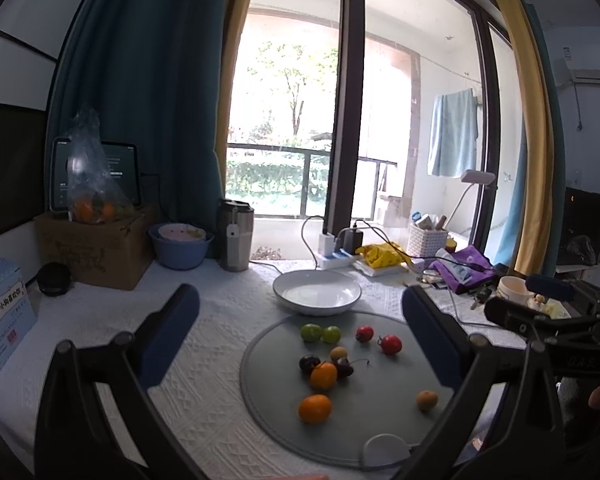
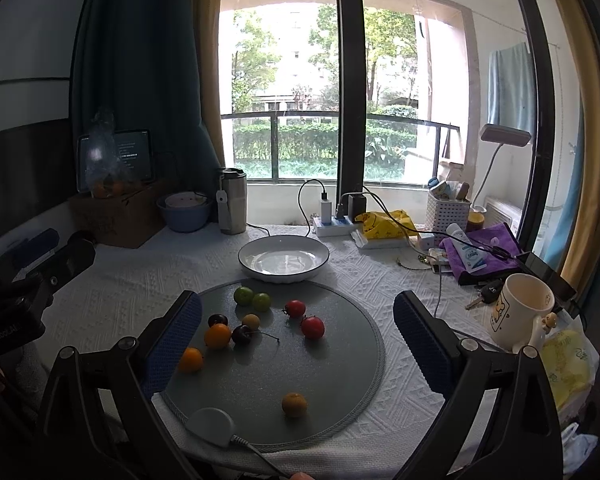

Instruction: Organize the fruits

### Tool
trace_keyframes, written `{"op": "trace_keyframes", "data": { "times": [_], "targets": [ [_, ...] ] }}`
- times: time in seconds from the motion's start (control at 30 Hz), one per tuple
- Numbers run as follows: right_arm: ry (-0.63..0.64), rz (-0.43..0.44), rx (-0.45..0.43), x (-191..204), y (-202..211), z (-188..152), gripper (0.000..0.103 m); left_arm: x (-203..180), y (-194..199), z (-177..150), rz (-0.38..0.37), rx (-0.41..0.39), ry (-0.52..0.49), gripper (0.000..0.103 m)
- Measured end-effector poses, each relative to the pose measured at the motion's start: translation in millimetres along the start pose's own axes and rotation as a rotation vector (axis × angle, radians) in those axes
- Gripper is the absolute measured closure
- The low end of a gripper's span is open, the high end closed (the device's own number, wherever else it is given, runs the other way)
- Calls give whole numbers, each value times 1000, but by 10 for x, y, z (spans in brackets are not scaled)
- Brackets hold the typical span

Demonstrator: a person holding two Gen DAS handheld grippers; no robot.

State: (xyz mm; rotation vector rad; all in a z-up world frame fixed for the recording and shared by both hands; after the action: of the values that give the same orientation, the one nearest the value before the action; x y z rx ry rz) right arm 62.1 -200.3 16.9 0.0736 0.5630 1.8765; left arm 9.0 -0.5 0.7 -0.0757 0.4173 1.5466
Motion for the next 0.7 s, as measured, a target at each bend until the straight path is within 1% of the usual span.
{"op": "trace_keyframes", "data": {
  "times": [0.7],
  "targets": [
    [-5,14,3,-15,-16,-16,4,-10,17,-6,-4,-3,1,1]
  ]
}}
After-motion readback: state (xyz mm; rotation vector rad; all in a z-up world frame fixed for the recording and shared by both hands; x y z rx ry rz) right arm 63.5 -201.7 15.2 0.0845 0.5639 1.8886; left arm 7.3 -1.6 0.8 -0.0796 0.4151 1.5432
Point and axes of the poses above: each gripper's, at about its wrist camera, not at the fingertips, and y roughly against the way its jaws point, x to its left, z to its top, the point moved 1 cm from there along -y, roughly the way its jaws point, and after that the axes turned 12 degrees about y, right-handed, at the moved point
